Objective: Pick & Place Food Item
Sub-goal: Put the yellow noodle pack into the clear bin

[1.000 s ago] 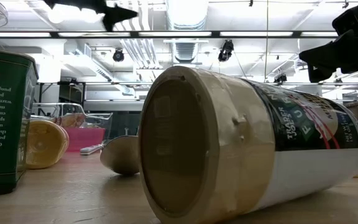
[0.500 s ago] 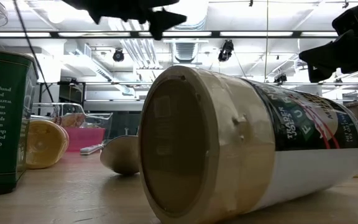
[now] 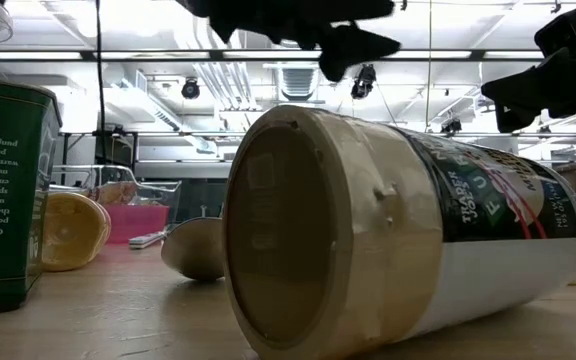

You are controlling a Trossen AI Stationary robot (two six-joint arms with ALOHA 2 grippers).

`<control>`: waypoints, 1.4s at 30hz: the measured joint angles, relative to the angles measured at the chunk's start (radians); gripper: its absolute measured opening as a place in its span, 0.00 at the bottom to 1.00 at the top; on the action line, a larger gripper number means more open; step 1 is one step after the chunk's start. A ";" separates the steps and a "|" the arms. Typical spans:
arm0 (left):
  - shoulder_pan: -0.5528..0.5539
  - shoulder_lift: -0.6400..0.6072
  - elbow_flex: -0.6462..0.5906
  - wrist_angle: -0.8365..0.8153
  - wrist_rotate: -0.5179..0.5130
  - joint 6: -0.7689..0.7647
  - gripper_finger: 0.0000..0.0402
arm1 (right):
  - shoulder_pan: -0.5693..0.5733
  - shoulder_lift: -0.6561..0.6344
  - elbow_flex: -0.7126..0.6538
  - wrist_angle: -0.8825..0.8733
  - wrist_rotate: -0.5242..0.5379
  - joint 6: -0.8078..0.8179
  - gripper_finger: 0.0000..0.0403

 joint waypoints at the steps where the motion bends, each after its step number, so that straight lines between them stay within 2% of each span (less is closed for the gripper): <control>1: -0.005 0.013 0.003 -0.008 0.000 0.012 0.73 | 0.000 0.000 0.000 0.000 0.000 0.000 0.02; 11: -0.023 0.147 0.005 0.047 -0.004 0.107 0.73 | 0.000 0.007 0.000 0.000 0.000 0.000 0.02; 14: -0.022 0.200 0.005 0.105 -0.009 0.097 0.73 | 0.000 0.010 0.000 -0.001 0.000 0.000 0.02; 19: -0.022 0.269 0.005 0.171 -0.033 -0.019 0.73 | 0.000 0.011 0.000 0.000 0.000 0.000 0.02; 29: -0.029 0.357 0.007 0.248 -0.043 0.006 0.73 | 0.000 0.014 0.000 0.000 0.000 0.000 0.02; 33: -0.032 0.412 0.063 0.234 -0.043 -0.027 0.73 | 0.000 0.014 0.000 0.000 0.000 0.000 0.02; 42: -0.038 0.521 0.221 0.077 -0.041 -0.044 0.73 | 0.000 0.019 0.000 -0.001 0.000 0.000 0.02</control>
